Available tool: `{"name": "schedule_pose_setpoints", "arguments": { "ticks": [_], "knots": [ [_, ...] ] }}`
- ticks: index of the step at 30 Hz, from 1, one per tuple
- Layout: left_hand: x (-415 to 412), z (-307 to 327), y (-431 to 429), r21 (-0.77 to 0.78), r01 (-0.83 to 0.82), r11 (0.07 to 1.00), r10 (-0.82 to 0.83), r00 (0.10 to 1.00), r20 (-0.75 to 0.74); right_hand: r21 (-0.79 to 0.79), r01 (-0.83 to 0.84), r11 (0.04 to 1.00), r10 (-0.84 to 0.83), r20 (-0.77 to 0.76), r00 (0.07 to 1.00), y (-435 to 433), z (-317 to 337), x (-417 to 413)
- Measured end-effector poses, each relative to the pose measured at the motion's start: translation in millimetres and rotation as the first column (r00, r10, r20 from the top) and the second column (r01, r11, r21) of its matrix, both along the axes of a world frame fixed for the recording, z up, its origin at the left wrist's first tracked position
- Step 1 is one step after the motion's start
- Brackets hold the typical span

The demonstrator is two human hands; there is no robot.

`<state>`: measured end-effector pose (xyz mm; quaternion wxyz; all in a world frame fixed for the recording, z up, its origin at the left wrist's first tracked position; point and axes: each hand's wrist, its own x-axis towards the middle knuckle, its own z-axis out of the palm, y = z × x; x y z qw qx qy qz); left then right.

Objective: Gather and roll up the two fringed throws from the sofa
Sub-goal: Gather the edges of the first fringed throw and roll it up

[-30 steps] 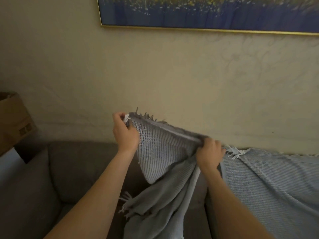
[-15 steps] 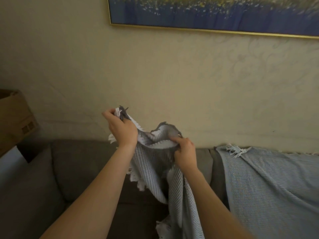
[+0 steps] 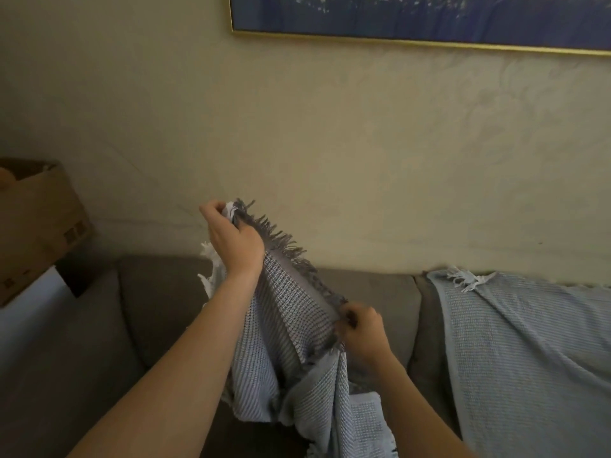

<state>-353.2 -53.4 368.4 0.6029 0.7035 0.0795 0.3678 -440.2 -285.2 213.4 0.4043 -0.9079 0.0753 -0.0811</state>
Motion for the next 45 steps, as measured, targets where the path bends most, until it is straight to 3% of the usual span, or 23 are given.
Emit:
{"name": "schedule_pose_setpoints", "arguments": {
  "ticks": [3, 10, 22, 31, 37, 40, 45],
  "knots": [
    [-0.6, -3.0, 5.8, 0.009, 0.005, 1.0, -0.005, 1.0, -0.003, 0.171, 0.076, 0.982, -0.07, -0.043, 0.997, -2.3, -11.5, -0.8],
    [2.9, -8.2, 12.7, -0.012, 0.089, 0.996, -0.09, 0.995, -0.039, 0.163, -0.077, 0.984, 0.11, -0.209, 0.972, 2.1, -12.9, 0.3],
    [5.9, -17.3, 17.5, -0.007, 0.133, 0.991, -0.133, 0.989, -0.059, 0.214, -0.124, 0.969, 0.173, -0.226, 0.959, 15.8, -54.2, 16.2],
    [14.6, -30.1, 22.4, 0.053, 0.184, 0.982, -0.179, 0.98, -0.081, 0.084, 0.118, 0.989, -0.101, -0.182, 0.978, 7.6, -28.7, 16.6],
    [14.3, -44.2, 24.7, 0.101, 0.166, 0.981, -0.15, 0.978, -0.148, 0.053, 0.33, 0.942, -0.306, -0.26, 0.916, 4.5, -28.7, 19.5],
    [9.8, -56.0, 32.3, 0.092, 0.146, 0.985, -0.125, 0.972, -0.199, 0.145, 0.454, 0.879, -0.407, -0.267, 0.874, 3.5, -11.4, 20.8],
    [5.1, -82.3, 50.0, 0.192, 0.189, 0.963, -0.097, 0.908, -0.408, 0.314, 0.499, 0.808, -0.518, -0.024, 0.855, 3.5, 19.9, 28.0]
  ]
}}
